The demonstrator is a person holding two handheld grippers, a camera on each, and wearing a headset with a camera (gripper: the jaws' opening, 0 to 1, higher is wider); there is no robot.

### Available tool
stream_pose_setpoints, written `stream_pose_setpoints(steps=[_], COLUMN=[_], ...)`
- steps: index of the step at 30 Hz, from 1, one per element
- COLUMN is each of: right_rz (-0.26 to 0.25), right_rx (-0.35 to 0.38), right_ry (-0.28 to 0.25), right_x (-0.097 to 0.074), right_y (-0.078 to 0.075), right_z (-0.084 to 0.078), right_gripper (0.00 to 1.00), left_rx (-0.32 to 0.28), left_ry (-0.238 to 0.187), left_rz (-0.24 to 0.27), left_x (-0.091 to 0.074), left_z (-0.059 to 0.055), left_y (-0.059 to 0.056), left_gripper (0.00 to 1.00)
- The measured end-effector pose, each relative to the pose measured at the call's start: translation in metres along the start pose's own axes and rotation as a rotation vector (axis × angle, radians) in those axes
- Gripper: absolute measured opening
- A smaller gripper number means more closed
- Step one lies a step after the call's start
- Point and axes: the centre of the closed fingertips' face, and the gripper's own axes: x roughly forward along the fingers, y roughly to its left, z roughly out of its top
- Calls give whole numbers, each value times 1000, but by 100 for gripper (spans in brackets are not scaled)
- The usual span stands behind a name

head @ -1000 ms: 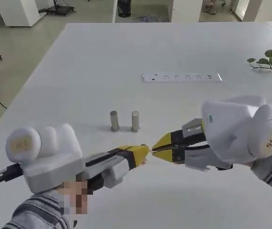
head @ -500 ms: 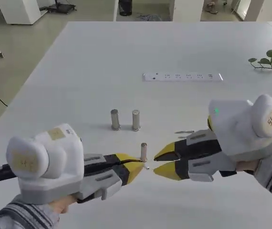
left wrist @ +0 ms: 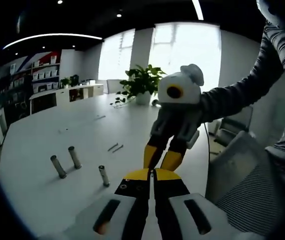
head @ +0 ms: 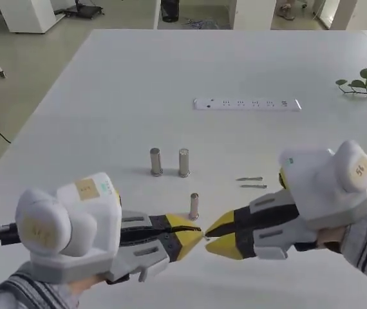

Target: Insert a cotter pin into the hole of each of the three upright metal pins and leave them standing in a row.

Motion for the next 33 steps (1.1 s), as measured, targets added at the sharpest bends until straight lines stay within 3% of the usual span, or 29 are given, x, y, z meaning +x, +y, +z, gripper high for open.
stream_pose_setpoints(steps=[11,23,30,33], right_rz=[12,-3,-26,-35], right_rx=[-10,-134,-233,-228], right_ry=[2,55,114,112], right_x=[3,1,0,-1], right_y=[4,5,2,-1], right_z=[-1,-2,-2,0], right_gripper=[0,0,0,0], left_rx=[-18,-25,1,5], left_ry=[7,6,0,21], left_rz=[-3,8,53,82], left_x=[0,0,0,2], left_z=[-5,-9,-9,-15], left_y=[-5,-4,3,9], left_gripper=[0,0,2,3])
